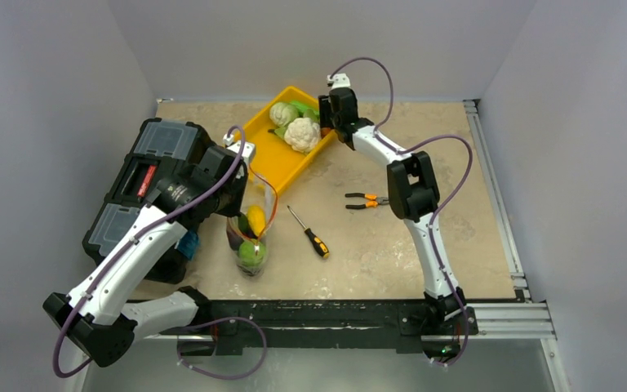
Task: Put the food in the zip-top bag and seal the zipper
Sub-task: Adjust the bin at the center of the board.
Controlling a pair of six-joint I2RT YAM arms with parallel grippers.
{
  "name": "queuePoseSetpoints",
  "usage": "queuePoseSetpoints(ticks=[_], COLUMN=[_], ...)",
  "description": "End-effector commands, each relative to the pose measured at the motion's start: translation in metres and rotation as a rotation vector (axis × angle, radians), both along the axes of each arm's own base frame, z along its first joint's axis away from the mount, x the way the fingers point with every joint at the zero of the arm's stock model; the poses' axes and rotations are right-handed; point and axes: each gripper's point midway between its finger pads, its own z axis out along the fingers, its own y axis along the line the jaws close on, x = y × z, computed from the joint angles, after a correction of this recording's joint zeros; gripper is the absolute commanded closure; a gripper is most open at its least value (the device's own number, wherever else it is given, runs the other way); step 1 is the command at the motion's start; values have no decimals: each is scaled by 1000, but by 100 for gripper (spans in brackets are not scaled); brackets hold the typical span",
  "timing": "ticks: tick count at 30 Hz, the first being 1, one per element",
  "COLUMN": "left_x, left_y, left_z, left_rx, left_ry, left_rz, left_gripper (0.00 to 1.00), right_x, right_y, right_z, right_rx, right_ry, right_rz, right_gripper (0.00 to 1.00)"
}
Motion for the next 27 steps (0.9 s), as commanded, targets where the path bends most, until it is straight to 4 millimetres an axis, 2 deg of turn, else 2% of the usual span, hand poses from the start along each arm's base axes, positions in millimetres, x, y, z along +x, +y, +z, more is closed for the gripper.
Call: queuePoseSetpoints(ticks=[1,7,14,19,27], left_x=[7,4,-3,-8,-13], left_y=[-11,-11,-12,-13,-15], left_z=[19,21,20,19,18], left_rx=[-62,-74,-97,-118,-138], left_ry=[-47,-42,-30,-23,-12], left_rz=[-19,-23,-24,-29,-42], left_gripper=[100,100,100,100,100], right_x=[2,-20,-52,-77,-103], right_y=[11,9,-5,-13,-25], right_z=[9,-11,-35,-37,-57], right_rx=[-35,-45,-99,-96,-103], right_ry=[-30,50,175,218,332], right_rz=[77,121,127,140,108], right_gripper=[46,48,48,47,49])
